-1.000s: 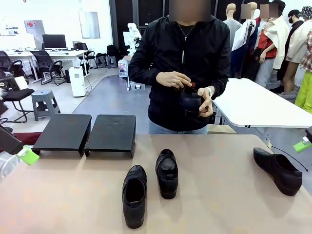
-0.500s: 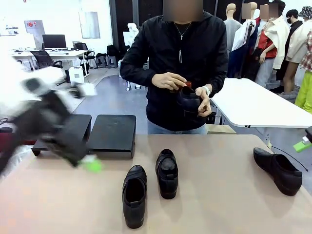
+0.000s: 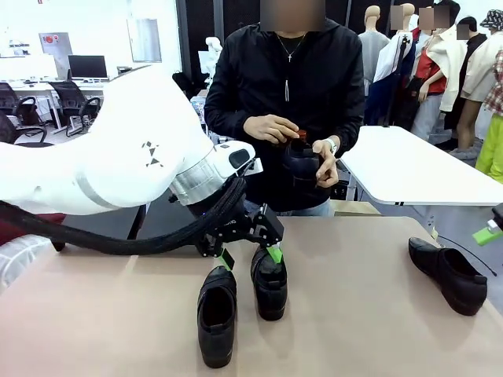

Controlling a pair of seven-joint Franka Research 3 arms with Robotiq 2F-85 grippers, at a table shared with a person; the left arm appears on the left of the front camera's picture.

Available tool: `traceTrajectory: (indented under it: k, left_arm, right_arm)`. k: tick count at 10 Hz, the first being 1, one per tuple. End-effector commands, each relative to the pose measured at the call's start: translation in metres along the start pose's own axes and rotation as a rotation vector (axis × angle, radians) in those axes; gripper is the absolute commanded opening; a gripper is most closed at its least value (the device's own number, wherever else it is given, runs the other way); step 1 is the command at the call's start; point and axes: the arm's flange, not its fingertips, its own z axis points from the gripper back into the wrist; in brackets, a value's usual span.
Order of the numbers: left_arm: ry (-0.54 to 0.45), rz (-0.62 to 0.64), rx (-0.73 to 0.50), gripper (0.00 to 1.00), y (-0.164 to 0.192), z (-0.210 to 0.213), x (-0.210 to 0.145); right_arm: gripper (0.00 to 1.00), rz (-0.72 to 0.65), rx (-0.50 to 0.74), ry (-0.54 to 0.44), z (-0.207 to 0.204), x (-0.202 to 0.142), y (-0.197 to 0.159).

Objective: Organize the shoes by placing them on the stand.
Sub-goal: Place the Shoe from the middle of the table onto the Shoes Stand.

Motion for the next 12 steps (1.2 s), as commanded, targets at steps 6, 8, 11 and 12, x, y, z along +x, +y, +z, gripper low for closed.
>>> traceTrajectory:
  k: [6,8,11,12]
  left_arm:
    - [-0.118,0.255,0.284,1.00,0.027,-0.064,0.020]
    - [-0.132,0.278,0.281,1.00,0.034,-0.088,0.029]
    - [-0.069,0.351,0.309,1.00,0.053,-0.132,0.034]
    - [-0.055,0.368,0.320,1.00,0.056,-0.140,0.035]
  right_arm:
    - [1.00,-0.018,0.025,-0.004,0.002,0.002,0.003]
    - [1.00,-0.018,0.025,-0.004,0.002,0.002,0.003]
    - [1.00,-0.018,0.025,-0.004,0.002,0.002,0.003]
    - [1.00,-0.018,0.025,-0.004,0.002,0.002,0.003]
